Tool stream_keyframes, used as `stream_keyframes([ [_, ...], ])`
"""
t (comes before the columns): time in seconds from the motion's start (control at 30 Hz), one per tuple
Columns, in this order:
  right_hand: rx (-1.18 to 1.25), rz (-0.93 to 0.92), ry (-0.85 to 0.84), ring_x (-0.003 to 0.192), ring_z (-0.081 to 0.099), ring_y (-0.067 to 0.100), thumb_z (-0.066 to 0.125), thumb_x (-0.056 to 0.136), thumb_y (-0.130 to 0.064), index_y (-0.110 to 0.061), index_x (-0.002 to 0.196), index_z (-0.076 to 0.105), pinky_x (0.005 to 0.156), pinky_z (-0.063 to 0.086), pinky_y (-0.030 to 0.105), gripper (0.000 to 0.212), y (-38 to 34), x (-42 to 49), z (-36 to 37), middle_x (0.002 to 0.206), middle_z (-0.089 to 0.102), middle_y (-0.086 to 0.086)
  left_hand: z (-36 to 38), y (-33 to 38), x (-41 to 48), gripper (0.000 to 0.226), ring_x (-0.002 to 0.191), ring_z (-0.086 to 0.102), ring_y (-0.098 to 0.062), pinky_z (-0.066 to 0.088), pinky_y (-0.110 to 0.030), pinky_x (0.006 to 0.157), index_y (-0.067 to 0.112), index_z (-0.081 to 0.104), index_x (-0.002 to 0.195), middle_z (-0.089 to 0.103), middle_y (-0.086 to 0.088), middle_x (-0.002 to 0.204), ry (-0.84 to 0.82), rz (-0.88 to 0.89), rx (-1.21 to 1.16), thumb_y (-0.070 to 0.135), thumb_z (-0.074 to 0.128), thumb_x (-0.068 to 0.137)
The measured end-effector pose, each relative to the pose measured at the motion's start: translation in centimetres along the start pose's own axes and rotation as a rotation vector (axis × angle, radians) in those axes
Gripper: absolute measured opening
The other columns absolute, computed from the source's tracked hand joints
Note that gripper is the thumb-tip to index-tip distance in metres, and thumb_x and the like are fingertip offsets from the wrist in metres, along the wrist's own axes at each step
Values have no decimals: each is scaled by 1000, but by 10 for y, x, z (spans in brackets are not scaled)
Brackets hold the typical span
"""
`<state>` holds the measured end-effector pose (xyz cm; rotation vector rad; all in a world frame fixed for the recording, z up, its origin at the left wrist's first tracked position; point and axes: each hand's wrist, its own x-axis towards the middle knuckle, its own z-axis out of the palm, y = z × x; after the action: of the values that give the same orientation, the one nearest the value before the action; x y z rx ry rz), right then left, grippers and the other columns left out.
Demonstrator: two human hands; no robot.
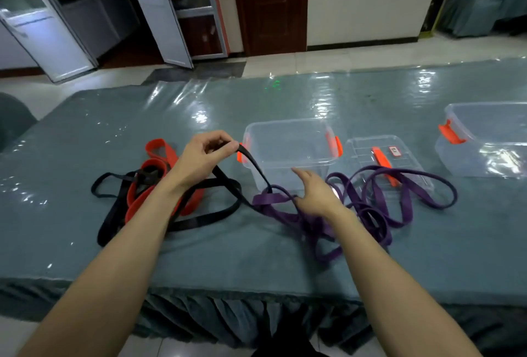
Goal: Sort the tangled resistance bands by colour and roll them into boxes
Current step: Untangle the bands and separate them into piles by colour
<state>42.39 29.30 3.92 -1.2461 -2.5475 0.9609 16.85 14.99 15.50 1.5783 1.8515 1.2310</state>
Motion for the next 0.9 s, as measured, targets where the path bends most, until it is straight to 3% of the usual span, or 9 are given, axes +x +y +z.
stream_keyframes([
  [0.07, 40, 8, -145, 140, 58, 29, 78, 93, -28, -24, 164, 41, 117, 46, 37, 80, -9, 11, 6, 158, 56, 7, -13, 13, 1, 14, 80, 61, -4, 47, -18, 80, 30, 77, 90, 70, 9, 81, 9, 21, 21, 38, 73, 101],
  [0.13, 46, -20, -209, 114, 73, 27, 77, 96, -32, -24, 136, 70, 100, 57, 37, 41, -14, 21, 3, 127, 78, 4, -25, 17, 1, 15, 85, 64, -10, 48, -28, 85, 30, 77, 93, 73, -6, 88, 52, 34, 51, 41, 73, 101],
  [0.2, 98, -69, -140, 96, 77, 28, 77, 98, -28, -18, 104, 77, 91, 61, 40, 12, -17, 31, -14, 96, 82, 3, -38, 17, 1, 21, 87, 64, -13, 49, -33, 86, 28, 76, 96, 73, -12, 94, 116, 43, 80, 47, 71, 101],
  [0.3, 355, -90, 19, 84, 80, 21, 81, 96, -21, -8, 101, 77, 96, 62, 49, 15, -29, 40, -60, 89, 80, 5, -57, 19, 2, 19, 85, 62, -7, 49, -27, 85, 36, 74, 96, 71, 3, 89, 254, 51, 91, 53, 67, 102],
  [0.4, 462, -148, 73, 75, 76, 16, 91, 87, -31, -11, 95, 81, 86, 66, 40, 24, -53, 42, -121, 78, 73, 0, -73, 40, 12, 12, 78, 55, 1, 45, -12, 75, 45, 71, 95, 64, 21, 83, 416, 78, 50, 50, 65, 104],
  [0.5, 574, -246, 157, 75, 70, 19, 89, 87, -38, -5, 104, 81, 79, 65, 35, 38, -81, 41, -178, 85, 67, 14, -88, 71, 32, 11, 76, 53, 4, 42, -10, 74, 44, 68, 98, 63, 24, 81, 469, 180, 76, 42, 64, 108],
  [0.6, 638, -320, 246, 70, 64, 14, 82, 95, -35, 0, 110, 77, 76, 65, 35, 38, -106, 35, -228, 87, 61, 11, -104, 99, 49, 12, 75, 56, 2, 44, -16, 75, 23, 68, 107, 64, 14, 83, 515, 258, 104, 34, 64, 111],
  [0.7, 692, -392, 363, 68, 64, 15, 83, 95, -31, -9, 100, 80, 80, 62, 38, 23, -119, 27, -263, 79, 65, 5, -118, 118, 61, 17, 86, 65, -23, 52, -36, 86, 15, 68, 111, 69, -16, 95, 488, 259, 176, 31, 66, 110],
  [0.9, 572, -409, 527, 61, 64, 7, 78, 97, -43, -12, 100, 79, 78, 59, 42, 31, -130, 20, -298, 82, 69, 3, -132, 126, 66, 17, 90, 62, -31, 52, -43, 88, 13, 68, 111, 68, -16, 96, 511, 203, 257, 30, 67, 109],
])
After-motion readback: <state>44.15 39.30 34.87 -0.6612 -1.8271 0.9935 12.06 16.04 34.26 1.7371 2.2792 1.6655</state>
